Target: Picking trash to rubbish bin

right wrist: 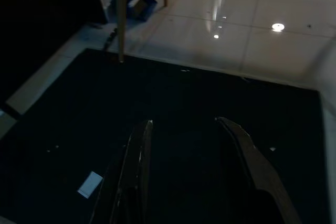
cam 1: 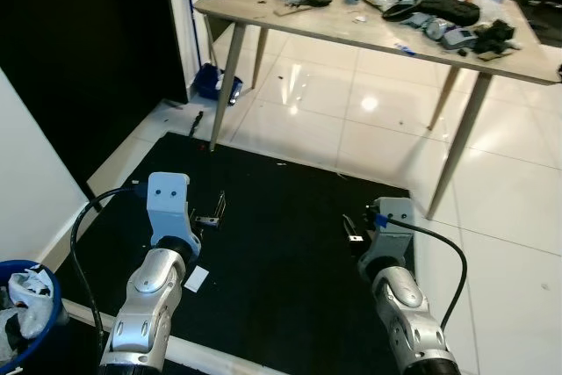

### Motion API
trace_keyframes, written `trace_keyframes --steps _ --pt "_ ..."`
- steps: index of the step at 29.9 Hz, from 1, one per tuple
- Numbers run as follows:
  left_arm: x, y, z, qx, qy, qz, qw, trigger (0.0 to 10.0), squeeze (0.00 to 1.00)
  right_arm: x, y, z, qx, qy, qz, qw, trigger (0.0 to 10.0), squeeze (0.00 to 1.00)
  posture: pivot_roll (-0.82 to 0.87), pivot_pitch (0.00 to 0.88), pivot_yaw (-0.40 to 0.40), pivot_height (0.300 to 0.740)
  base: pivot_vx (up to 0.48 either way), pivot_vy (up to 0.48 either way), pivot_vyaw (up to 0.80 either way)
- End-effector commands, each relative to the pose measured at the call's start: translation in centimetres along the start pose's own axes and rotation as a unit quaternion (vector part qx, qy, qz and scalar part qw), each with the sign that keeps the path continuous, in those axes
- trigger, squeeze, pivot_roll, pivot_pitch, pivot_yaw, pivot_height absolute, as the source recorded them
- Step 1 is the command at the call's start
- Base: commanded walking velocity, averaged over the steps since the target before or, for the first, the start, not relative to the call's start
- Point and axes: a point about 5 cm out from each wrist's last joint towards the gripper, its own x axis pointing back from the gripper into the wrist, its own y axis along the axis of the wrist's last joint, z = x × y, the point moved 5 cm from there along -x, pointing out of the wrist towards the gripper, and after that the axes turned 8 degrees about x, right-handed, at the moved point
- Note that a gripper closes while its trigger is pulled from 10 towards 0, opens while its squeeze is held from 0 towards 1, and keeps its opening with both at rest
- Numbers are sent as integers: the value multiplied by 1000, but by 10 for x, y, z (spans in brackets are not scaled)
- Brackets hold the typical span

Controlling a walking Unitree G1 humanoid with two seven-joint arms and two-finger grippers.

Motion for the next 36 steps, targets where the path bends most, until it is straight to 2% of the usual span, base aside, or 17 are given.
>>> trace_keyframes --steps 1,36 --pt "0 -4 -2 -1 -4 9 1000 10000 0 2 -7 -4 3 -7 13 1000 10000 0 27 137 -9 740 330 0 0" --pt "-1 -4 -2 -1 -3 11 1000 10000 0 2 -7 -4 -8 -9 15 1000 10000 0 27 135 -7 740 332 0 0"
